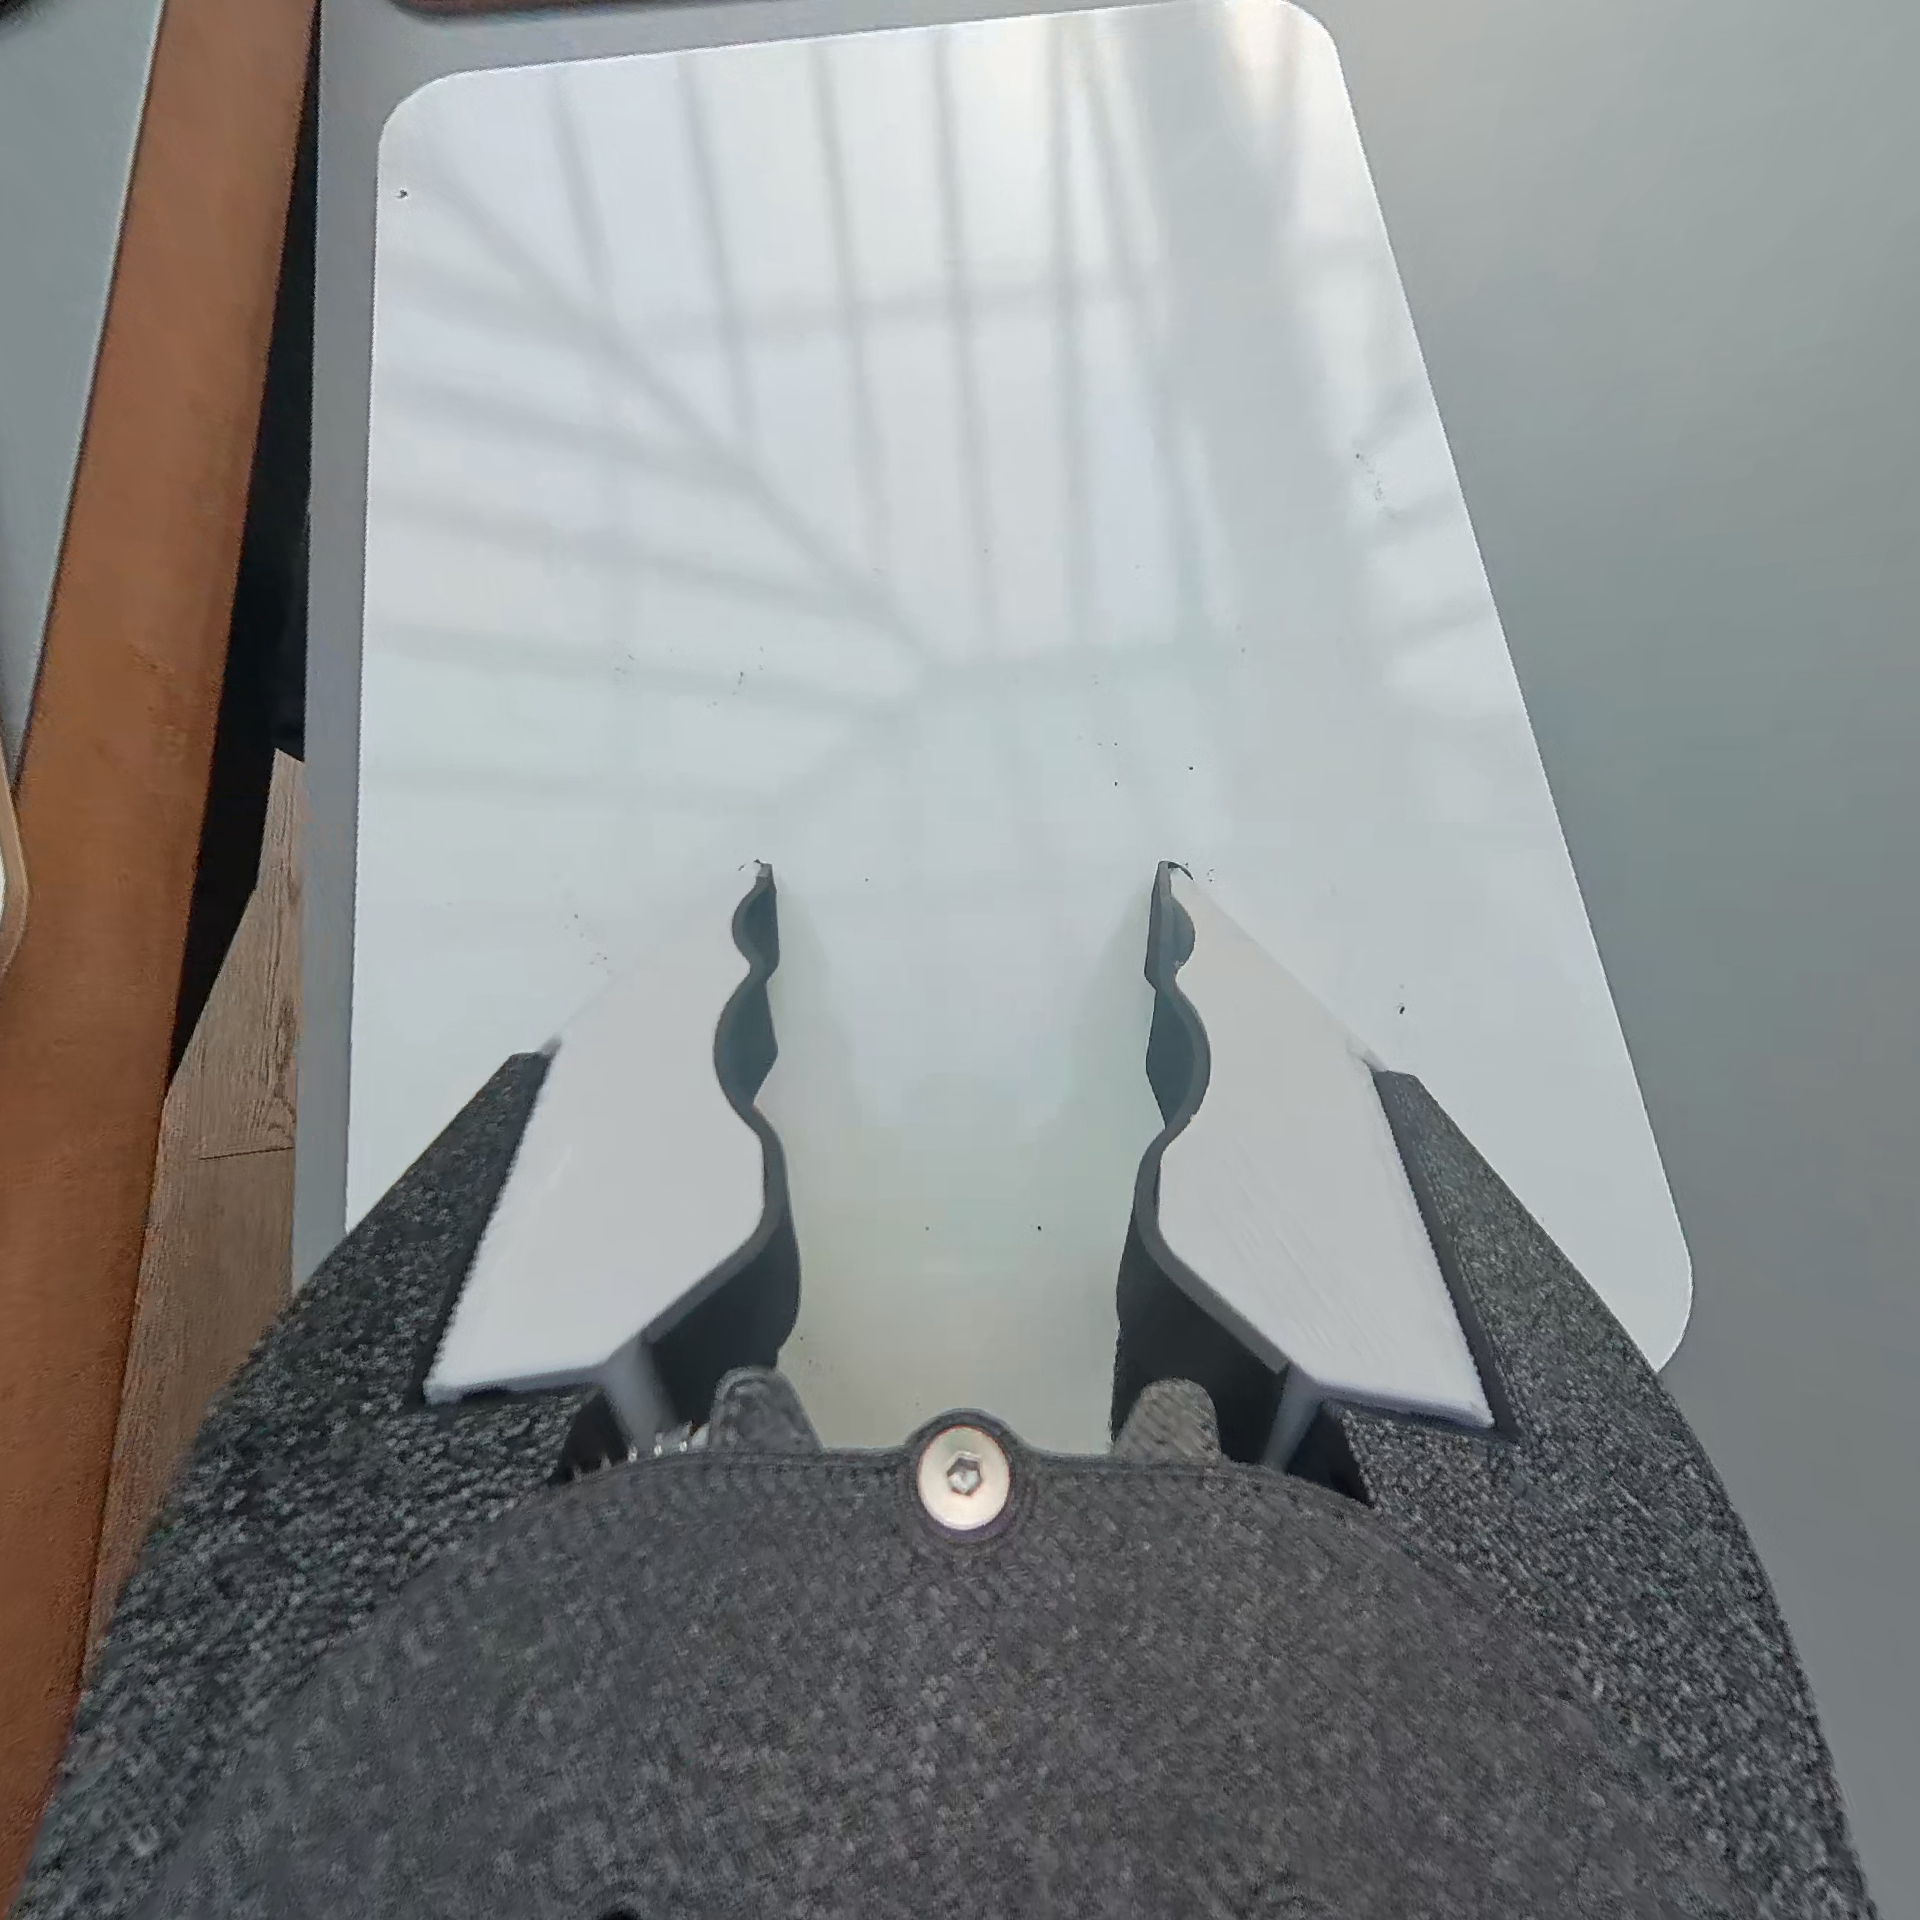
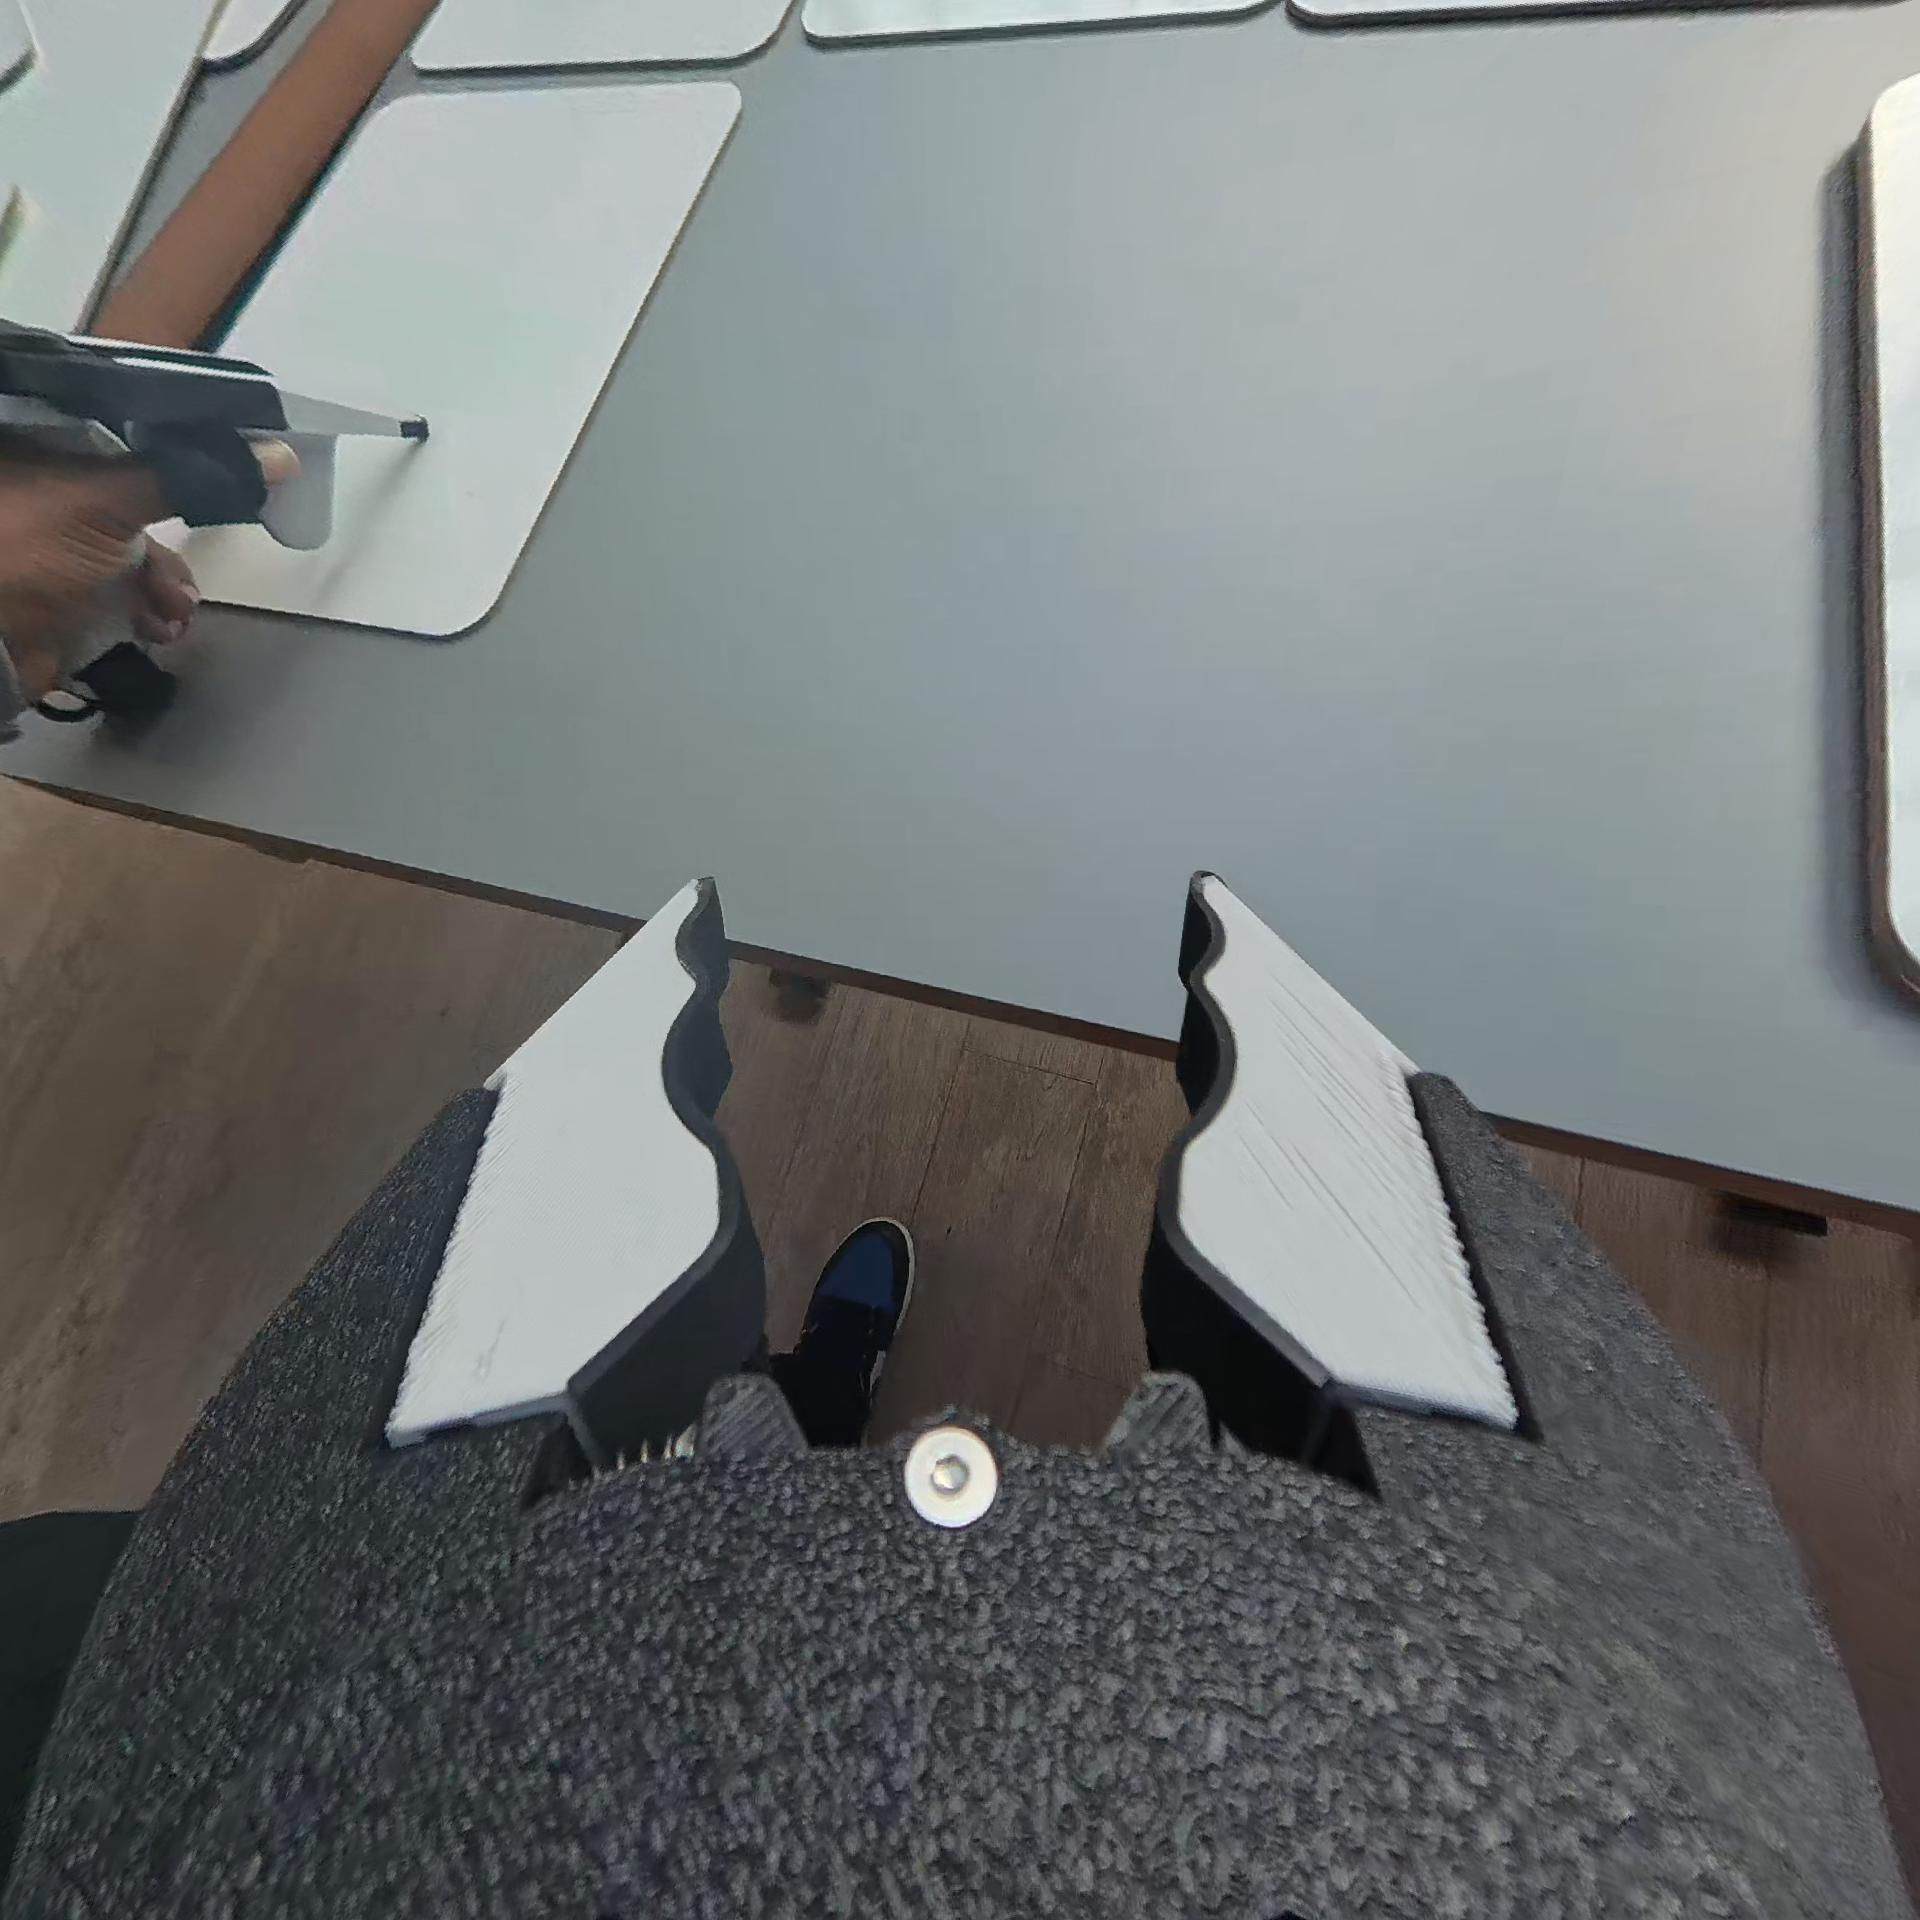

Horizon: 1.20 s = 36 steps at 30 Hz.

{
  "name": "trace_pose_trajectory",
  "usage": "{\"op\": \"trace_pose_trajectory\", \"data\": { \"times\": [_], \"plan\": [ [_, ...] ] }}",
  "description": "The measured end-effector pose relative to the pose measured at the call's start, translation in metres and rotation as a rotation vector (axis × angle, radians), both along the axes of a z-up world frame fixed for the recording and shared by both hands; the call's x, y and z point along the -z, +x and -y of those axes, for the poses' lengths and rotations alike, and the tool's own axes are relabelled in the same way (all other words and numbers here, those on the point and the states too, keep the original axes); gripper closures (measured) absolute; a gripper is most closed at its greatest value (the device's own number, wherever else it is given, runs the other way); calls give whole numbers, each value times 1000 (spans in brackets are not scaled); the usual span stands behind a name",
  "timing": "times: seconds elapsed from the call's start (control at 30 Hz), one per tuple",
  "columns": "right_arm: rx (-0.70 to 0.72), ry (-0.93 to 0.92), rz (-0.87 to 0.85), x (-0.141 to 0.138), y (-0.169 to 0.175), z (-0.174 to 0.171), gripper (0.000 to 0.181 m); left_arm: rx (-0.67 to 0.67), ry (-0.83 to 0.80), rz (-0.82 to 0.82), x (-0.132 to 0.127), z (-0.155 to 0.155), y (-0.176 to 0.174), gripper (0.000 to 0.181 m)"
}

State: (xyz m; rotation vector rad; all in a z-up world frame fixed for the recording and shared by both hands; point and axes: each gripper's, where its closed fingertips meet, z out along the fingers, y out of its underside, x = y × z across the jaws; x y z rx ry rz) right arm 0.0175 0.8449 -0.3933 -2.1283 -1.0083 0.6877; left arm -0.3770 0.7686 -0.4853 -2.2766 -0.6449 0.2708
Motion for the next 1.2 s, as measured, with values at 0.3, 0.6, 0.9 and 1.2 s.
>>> {"op": "trace_pose_trajectory", "data": {
  "times": [0.3, 0.6, 0.9, 1.2],
  "plan": [
    [148, -14, 13, 22, 81, 2, 91, 61, -31, 16, 0, 33, 76, 119],
    [118, -35, 10, 27, 131, 36, 93, 19, -130, 101, -1, 49, 98, 136],
    [128, -49, 53, 30, 165, 38, 95, -150, -145, 202, -5, 81, 18, 90],
    [69, -65, 59, 34, 131, 41, 96, -52, -228, 150, 3, 91, 26, 97]
  ]
}}
